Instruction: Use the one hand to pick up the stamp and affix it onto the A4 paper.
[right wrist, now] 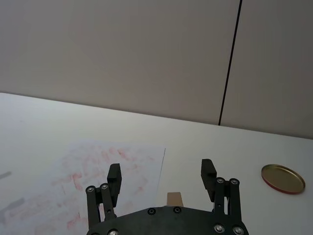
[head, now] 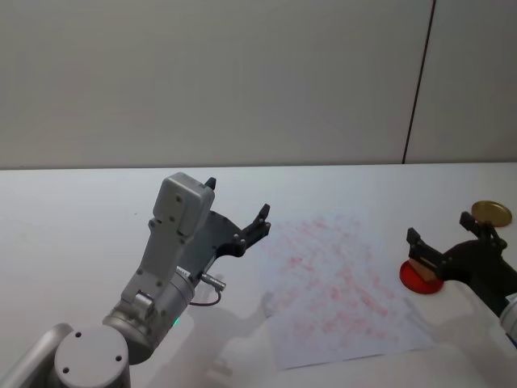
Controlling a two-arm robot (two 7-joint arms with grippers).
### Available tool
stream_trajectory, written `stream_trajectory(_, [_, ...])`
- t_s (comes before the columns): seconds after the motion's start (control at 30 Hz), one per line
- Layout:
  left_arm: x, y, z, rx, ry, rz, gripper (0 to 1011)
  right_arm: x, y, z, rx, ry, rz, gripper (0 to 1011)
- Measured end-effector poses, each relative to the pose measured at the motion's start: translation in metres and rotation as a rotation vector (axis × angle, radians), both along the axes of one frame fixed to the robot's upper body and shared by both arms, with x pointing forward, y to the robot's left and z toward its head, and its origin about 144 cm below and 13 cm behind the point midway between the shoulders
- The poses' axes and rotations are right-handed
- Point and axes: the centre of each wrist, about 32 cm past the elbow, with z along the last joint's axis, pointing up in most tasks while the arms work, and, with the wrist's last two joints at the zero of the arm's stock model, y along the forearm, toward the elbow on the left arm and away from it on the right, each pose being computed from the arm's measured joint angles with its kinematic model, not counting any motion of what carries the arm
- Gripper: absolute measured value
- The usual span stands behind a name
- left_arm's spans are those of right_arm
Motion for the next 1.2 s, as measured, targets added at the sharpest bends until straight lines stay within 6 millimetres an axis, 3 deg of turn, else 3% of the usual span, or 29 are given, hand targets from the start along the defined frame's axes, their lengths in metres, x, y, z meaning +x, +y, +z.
stream_trajectory(1.2, [0.000,0.000,0.000,0.000,0.000,0.000,993,0.027,-0.008,-0.037,-0.038,0.144,0.007,1001])
